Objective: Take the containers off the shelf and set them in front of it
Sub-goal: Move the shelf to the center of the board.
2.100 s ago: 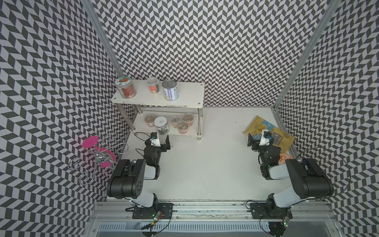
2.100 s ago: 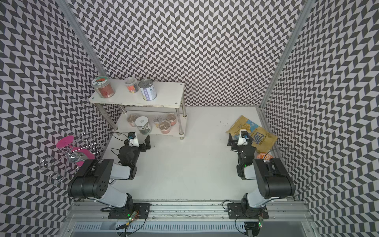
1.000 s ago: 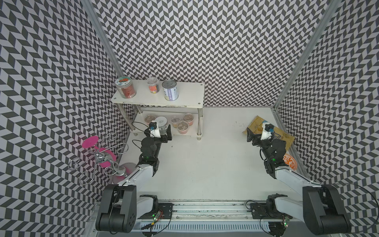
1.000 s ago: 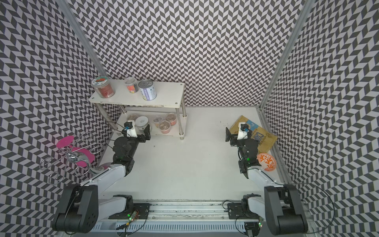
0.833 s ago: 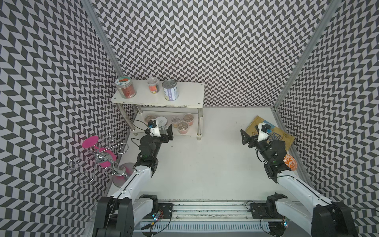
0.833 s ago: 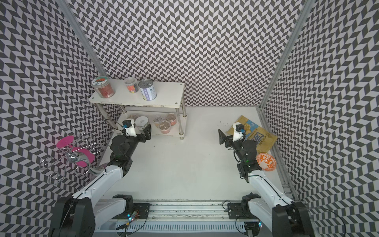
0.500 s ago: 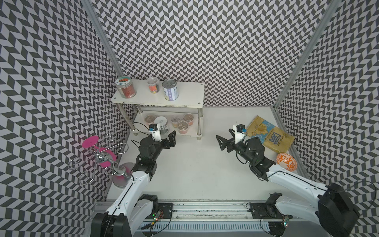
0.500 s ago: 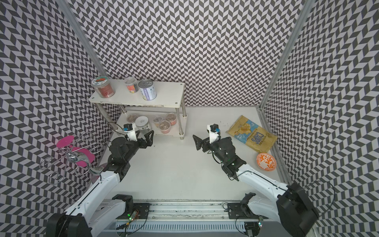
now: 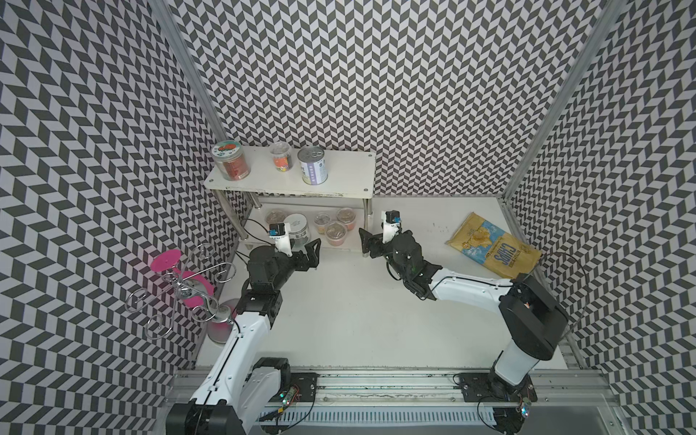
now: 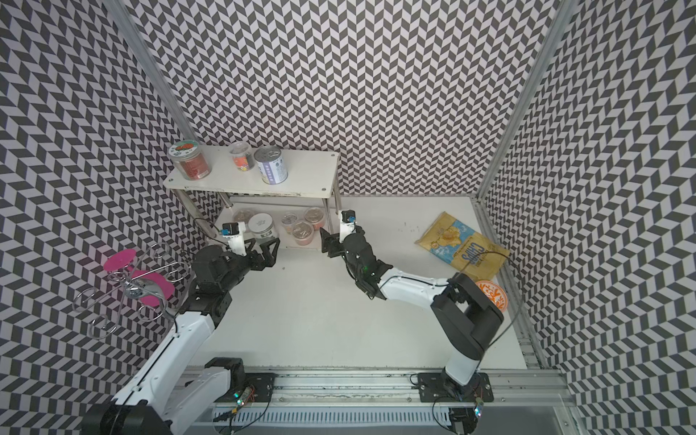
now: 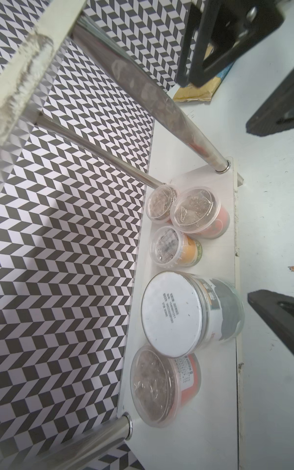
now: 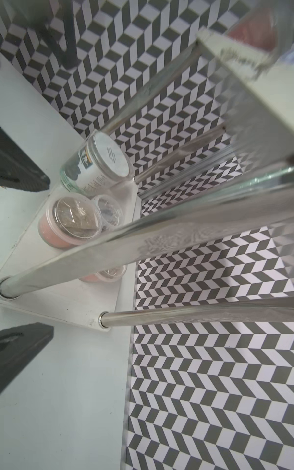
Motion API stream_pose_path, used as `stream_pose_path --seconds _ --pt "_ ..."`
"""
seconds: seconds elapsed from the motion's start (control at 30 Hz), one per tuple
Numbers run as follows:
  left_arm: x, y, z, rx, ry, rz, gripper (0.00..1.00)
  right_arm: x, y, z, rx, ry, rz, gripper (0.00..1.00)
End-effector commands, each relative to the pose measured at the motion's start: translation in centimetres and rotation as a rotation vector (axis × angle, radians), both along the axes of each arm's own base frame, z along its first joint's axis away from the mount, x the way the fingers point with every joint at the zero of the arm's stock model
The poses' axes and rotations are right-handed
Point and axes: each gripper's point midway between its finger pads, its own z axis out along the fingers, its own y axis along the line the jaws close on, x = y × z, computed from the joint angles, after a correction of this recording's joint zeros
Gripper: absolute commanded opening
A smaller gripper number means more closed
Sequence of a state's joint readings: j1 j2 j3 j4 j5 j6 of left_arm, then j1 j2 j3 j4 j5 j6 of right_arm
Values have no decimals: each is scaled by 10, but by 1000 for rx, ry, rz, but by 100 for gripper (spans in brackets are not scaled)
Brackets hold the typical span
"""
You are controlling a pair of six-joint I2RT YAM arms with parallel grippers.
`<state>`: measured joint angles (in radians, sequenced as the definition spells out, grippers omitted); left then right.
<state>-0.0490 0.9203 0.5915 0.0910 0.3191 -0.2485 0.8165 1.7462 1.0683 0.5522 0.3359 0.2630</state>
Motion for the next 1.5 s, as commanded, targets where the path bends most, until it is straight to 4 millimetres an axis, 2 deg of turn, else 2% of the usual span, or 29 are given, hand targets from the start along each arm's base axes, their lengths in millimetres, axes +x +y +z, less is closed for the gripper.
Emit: stream_pose_path --seconds 0.0,0.13,0.23,0.47,0.67,0.97,1.47 --pt "-5 -12 18 -37 -26 -72 98 16 3 21 27 -74 -68 80" --pt "-6 -14 22 -40 -35 -86 98 33 9 18 -9 -93 -115 68" --pt "-6 -15 22 -41 -33 -92 98 39 9 23 -19 -118 -147 61" --pt "-7 -15 19 -37 -42 -96 99 43 6 26 -29 -155 -180 33" --pt "-7 -16 17 -27 -41 -100 99 45 2 28 -45 -181 -206 14" --pt "-7 -16 14 -15 -40 -101 100 49 -13 38 -67 -222 -273 10" --pt "-2 -17 10 -6 -28 -112 100 42 -99 48 -105 -267 -396 8"
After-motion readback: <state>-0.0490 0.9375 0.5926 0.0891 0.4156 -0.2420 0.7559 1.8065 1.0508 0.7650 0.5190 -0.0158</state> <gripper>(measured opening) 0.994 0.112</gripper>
